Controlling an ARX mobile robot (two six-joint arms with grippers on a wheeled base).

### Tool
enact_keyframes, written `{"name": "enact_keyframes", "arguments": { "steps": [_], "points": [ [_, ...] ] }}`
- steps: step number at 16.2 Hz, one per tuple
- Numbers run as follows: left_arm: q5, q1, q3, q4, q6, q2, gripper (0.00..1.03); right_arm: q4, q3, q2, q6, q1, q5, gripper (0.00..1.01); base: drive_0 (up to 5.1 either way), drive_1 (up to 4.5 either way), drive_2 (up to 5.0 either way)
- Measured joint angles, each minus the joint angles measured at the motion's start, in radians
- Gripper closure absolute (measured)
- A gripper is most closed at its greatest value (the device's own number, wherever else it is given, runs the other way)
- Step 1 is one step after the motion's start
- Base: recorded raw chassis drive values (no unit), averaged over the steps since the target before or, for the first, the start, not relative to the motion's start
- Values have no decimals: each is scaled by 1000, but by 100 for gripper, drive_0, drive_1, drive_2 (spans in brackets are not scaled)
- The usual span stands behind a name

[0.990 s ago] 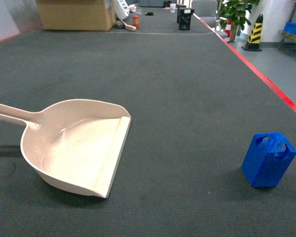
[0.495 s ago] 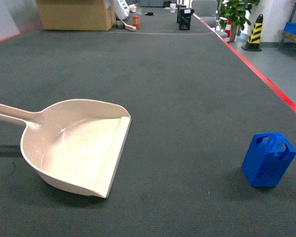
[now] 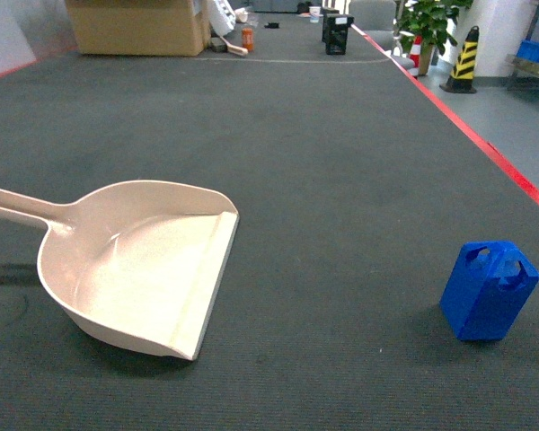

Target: Place part in tray to right shelf

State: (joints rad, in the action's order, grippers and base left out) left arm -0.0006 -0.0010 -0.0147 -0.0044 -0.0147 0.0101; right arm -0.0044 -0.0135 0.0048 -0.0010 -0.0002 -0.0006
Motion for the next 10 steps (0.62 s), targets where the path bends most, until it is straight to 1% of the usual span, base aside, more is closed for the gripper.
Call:
{"name": "enact_keyframes", "arguments": {
  "steps": [5, 6, 7, 8, 9, 10],
  "points": [
    [0, 0, 0, 0, 0, 0, 5, 0, 0, 0, 0, 0, 0, 3, 0, 0, 0],
    [-16, -6, -8, -41, -14, 8, 5, 0, 0, 0, 0, 0, 0, 3, 0, 0, 0],
    [-5, 0, -40, -111, -85, 89, 5, 0, 0, 0, 0, 0, 0, 3, 0, 0, 0],
    [59, 34, -43, -55, -194, 188, 5, 1, 0, 0, 0, 0, 0, 3, 0, 0, 0],
    [133, 57, -43, 93, -334, 322, 5, -1, 0, 0, 0, 0, 0, 3, 0, 0, 0],
    [172, 59, -43, 249, -423, 466, 5, 0, 0, 0, 0, 0, 0, 3, 0, 0, 0]
  ]
}}
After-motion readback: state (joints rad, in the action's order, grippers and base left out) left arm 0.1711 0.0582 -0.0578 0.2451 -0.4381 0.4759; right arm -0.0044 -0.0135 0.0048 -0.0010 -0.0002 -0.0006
